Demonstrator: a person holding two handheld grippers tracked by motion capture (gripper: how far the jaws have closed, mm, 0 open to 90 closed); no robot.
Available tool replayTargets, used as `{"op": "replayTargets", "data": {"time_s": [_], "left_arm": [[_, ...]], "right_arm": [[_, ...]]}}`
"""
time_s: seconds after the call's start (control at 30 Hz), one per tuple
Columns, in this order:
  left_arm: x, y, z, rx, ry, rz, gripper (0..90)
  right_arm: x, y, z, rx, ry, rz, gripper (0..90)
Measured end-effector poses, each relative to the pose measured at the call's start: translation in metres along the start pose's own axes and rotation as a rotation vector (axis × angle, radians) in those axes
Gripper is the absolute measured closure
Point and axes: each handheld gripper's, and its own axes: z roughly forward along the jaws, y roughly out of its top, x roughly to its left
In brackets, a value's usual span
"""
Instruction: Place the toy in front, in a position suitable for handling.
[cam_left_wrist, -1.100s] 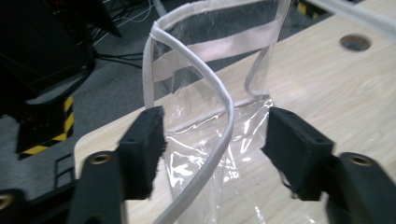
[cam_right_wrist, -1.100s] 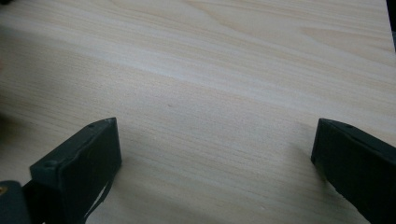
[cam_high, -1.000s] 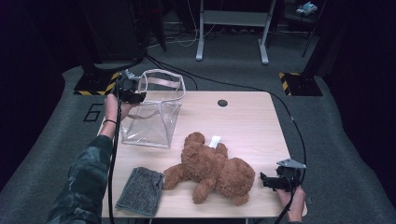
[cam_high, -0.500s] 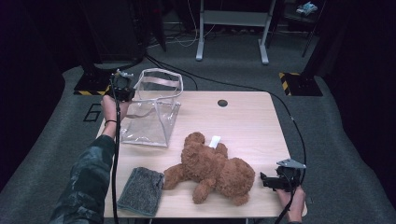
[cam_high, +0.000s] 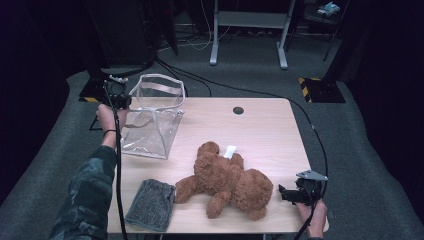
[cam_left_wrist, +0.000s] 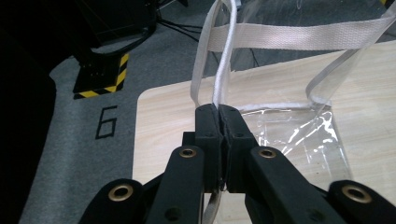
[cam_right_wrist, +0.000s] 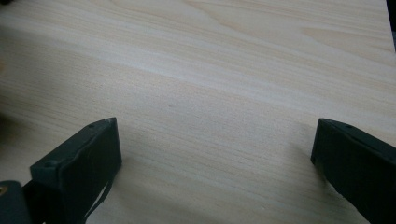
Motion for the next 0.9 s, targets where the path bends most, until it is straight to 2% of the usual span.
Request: {"op": "replayTargets", "data": {"time_s": [0.03,0.07,0.1,0.13,0.17,0.23,0.37,0.4,0.43,0.47,0.53,0.67,0.77,0.8,0.87,0.9], "left_arm": [[0.002,0.0,-0.003,-0.014,-0.017,-0.003,63.7],[0.002,0.0,-0.003,-0.014,-0.017,-0.003,56.2],[0.001,0.001,-0.007,-0.034,-0.023,-0.021,56.2],[0.001,0.001,-0.012,-0.052,-0.042,-0.024,43.0],[0.001,0.001,-0.017,-0.072,-0.056,-0.021,43.0],[-0.004,0.0,-0.028,-0.114,-0.051,0.022,35.3],[-0.017,-0.005,-0.045,-0.175,-0.137,0.073,30.7],[-0.025,-0.006,-0.049,-0.188,-0.16,0.101,29.8],[-0.025,-0.006,-0.049,-0.188,-0.16,0.101,29.1],[-0.031,-0.005,-0.052,-0.185,-0.189,0.122,29.1],[-0.041,-0.004,-0.052,-0.191,-0.217,0.152,27.9],[-0.061,-0.002,-0.05,-0.185,-0.295,0.197,25.1],[-0.077,-0.003,-0.043,-0.132,-0.319,0.26,23.1],[-0.077,-0.003,-0.043,-0.132,-0.319,0.26,22.9],[-0.083,-0.003,-0.037,-0.102,-0.309,0.278,23.6],[-0.086,-0.003,-0.035,-0.092,-0.302,0.288,26.6]], "right_arm": [[0.0,0.0,0.0,0.0,0.0,0.0,1.0],[0.0,0.0,0.0,0.0,0.0,0.0,1.0],[0.0,0.0,0.0,0.0,0.0,0.0,1.0],[0.0,0.0,0.0,0.0,0.0,0.0,1.0],[0.0,0.0,0.0,0.0,0.0,0.0,1.0],[0.0,0.0,0.0,0.0,-0.001,0.0,1.0],[0.0,0.0,0.0,0.0,-0.001,0.001,0.9],[0.0,0.0,0.0,0.0,-0.001,0.001,1.0],[0.0,0.0,0.0,0.0,-0.001,0.001,1.0],[0.0,0.0,0.0,0.0,-0.002,0.001,1.0],[0.0,0.0,0.0,0.0,-0.002,0.001,1.0],[0.0,0.0,0.0,0.0,-0.002,0.002,1.0],[0.0,0.0,0.0,-0.001,-0.002,0.0,1.0],[0.0,0.0,0.0,-0.001,-0.002,0.0,1.0],[0.0,0.0,0.0,-0.001,-0.002,0.0,1.0],[0.0,0.0,0.0,0.0,-0.003,0.002,1.0]]}}
